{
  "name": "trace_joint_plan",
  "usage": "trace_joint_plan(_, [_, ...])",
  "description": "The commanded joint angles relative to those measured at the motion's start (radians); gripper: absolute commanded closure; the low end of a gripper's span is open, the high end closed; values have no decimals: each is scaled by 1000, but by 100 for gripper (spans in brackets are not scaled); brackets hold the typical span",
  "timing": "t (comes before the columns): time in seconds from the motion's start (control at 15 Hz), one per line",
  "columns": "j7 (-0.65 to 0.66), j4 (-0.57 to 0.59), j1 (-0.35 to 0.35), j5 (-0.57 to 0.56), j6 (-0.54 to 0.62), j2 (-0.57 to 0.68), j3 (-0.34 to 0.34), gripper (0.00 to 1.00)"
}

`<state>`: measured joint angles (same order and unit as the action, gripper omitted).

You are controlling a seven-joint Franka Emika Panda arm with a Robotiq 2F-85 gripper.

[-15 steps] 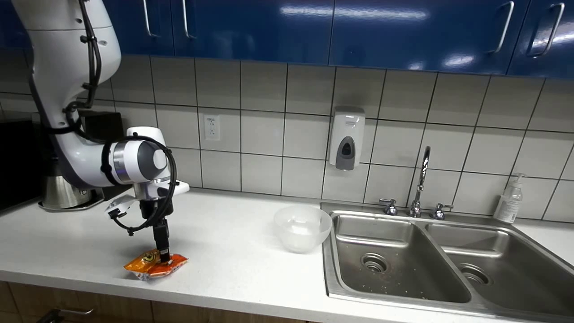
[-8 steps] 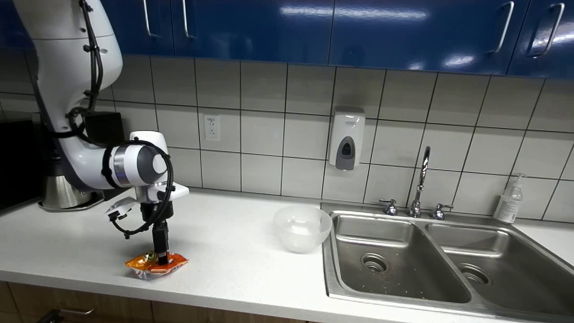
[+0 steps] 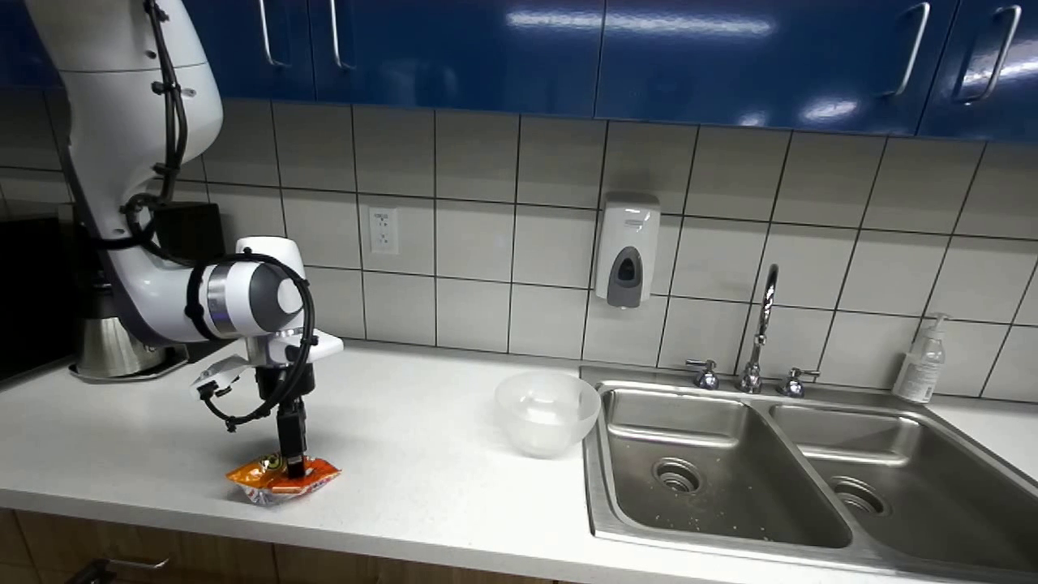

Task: Put the orange packet in the bowl

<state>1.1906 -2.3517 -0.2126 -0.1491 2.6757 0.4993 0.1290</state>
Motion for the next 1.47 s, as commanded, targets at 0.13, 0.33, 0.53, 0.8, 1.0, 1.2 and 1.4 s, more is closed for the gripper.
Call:
trace_joint_plan(0.13, [-22,-8,-6,20,6,-5,4,0])
trace_joint_plan(0.33, [-27,-23,-2,28,10,-14,-4,0])
trace_joint_plan(0.53, [-19,-38,-11,27,7,-23,-5,0])
trace_joint_plan(0.8, [-8,-60,-26,25,7,-41,-2,0])
trace_joint_plan(1.0, [-10,-71,-31,28,8,-53,-5,0])
trace_joint_plan(1.2, [-7,-76,-37,27,7,-60,-4,0])
trace_joint_plan(1.4, [-9,-77,-37,28,3,-61,-6,0])
